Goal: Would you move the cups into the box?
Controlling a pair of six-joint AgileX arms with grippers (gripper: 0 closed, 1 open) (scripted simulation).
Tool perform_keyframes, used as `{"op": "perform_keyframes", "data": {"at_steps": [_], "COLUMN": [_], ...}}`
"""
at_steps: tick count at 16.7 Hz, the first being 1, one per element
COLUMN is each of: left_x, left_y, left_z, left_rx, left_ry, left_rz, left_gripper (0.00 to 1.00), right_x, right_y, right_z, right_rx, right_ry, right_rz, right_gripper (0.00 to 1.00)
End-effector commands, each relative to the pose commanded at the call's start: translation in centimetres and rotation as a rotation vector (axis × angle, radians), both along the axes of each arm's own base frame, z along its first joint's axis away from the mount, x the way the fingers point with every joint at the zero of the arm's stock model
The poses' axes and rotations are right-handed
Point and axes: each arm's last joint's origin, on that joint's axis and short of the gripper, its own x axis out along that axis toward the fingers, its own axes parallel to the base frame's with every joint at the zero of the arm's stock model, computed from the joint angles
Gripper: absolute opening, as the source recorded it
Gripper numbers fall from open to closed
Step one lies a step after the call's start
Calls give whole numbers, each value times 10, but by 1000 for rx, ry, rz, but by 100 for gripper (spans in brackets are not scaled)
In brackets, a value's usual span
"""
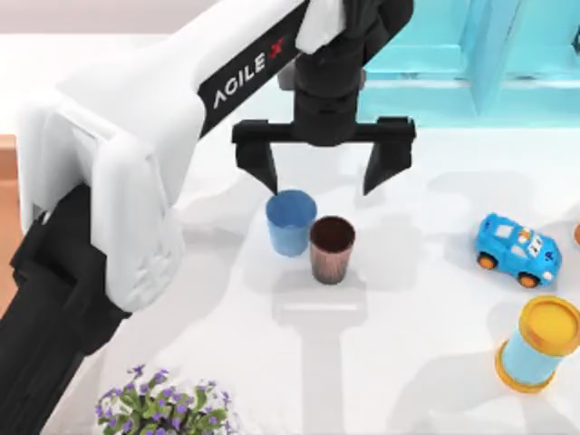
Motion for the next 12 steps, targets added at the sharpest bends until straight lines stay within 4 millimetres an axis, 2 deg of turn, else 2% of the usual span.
{"op": "perform_keyframes", "data": {"at_steps": [6,8,12], "left_x": [-5,-7,-7], "left_y": [3,3,3], "left_z": [-51,-58,-58], "left_rx": [2,0,0], "left_ry": [2,0,0], "left_rz": [0,0,0], "left_gripper": [100,100,100], "right_x": [0,0,0], "right_y": [0,0,0], "right_z": [0,0,0], "right_rx": [0,0,0], "right_ry": [0,0,0], "right_rz": [0,0,0], "right_gripper": [100,100,100]}}
